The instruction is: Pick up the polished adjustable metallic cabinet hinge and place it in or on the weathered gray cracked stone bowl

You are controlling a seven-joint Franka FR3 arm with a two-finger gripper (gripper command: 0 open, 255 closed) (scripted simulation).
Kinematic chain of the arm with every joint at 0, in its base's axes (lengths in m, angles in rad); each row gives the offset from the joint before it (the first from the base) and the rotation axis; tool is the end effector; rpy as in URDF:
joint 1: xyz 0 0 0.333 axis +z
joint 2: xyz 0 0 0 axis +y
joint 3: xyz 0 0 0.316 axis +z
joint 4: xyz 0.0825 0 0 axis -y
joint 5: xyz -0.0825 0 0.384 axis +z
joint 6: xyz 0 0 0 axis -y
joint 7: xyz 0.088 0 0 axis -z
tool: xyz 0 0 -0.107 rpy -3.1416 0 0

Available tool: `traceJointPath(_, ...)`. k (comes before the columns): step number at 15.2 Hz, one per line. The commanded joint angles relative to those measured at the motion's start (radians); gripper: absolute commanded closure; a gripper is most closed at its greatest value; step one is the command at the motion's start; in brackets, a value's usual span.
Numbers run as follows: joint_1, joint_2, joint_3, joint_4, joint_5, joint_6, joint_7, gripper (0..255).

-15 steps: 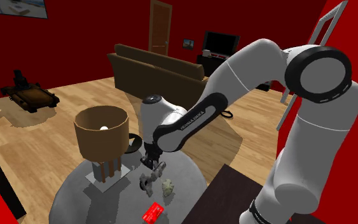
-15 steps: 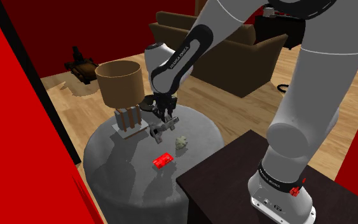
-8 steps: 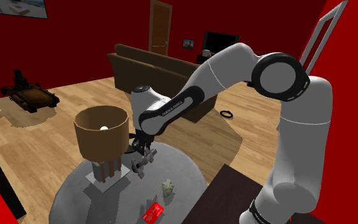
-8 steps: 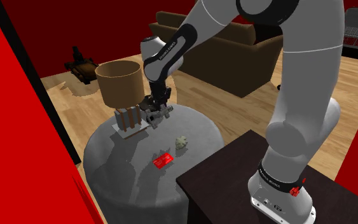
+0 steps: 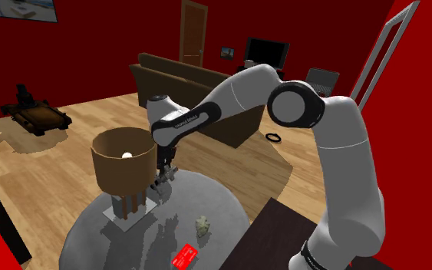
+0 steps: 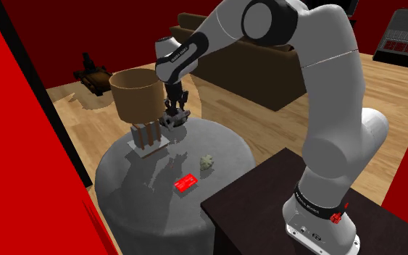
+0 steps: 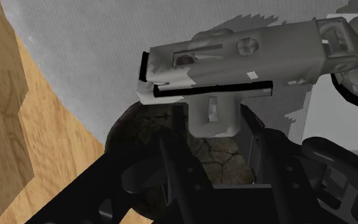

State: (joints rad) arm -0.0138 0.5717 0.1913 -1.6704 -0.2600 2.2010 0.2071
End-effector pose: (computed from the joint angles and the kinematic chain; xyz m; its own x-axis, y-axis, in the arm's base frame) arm 0.6702 0.0967 0.2753 0.9951 0.0979 -0.0108 0.0985 -0.9894 0.1066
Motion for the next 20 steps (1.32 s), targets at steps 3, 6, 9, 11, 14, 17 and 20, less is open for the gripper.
traceJointPath(3,-0.002,0.149,-0.014,0.251,0.0,-0.097,-0.052,255)
traceJointPath(6,0.004,0.291,-0.025,0.499,0.003,-0.198,-0.095,255)
traceJointPath(9,0.026,0.505,-0.038,0.883,0.008,-0.36,-0.15,255)
traceJointPath(11,0.025,0.514,-0.039,0.872,0.007,-0.341,-0.147,255)
traceJointPath(14,0.025,0.53,-0.04,0.86,0.005,-0.313,-0.144,255)
traceJointPath(17,0.025,0.549,-0.042,0.856,0.003,-0.289,-0.14,255)
traceJointPath(20,0.025,0.572,-0.044,0.857,0.001,-0.268,-0.138,255)
